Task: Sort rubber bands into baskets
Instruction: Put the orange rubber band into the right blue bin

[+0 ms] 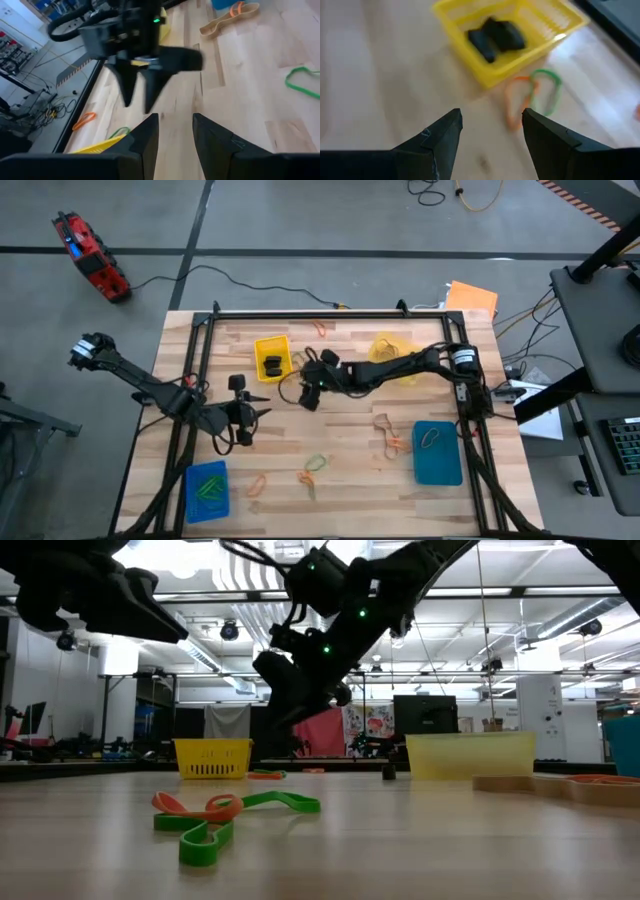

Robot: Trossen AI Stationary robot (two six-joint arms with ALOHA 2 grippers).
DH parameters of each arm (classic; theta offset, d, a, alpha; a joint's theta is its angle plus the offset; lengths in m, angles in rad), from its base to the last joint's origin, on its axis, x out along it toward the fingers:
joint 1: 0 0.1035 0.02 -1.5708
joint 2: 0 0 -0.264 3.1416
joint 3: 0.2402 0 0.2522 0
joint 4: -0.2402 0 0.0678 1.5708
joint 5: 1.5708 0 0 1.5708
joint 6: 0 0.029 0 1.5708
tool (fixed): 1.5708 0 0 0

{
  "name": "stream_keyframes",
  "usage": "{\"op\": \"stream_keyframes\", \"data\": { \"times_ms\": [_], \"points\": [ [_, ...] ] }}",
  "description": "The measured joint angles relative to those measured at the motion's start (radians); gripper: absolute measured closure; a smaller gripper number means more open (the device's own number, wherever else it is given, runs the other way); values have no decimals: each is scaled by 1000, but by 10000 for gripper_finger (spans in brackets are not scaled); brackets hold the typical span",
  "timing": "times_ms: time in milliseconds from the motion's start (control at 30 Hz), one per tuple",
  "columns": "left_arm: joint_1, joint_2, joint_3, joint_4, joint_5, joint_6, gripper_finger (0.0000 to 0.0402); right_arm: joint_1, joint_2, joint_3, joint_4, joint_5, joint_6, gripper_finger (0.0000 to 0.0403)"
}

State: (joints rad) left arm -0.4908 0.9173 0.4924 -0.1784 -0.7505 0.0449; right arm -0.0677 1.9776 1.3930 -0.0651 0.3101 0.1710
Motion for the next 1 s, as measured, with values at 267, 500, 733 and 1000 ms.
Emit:
{"op": "stream_keyframes", "data": {
  "times_ms": [267,500,733,1000],
  "points": [
    [0,0,-1,0,-1,6,298,-84,12,-4,-9,-65,220,200],
    [0,0,-2,0,-11,24,298,-83,74,6,-5,-76,225,200],
    [0,0,-2,0,-34,31,298,-85,163,54,18,-75,150,200],
    [0,0,-2,-1,-36,32,298,-83,208,100,22,-63,162,214]
  ]
}}
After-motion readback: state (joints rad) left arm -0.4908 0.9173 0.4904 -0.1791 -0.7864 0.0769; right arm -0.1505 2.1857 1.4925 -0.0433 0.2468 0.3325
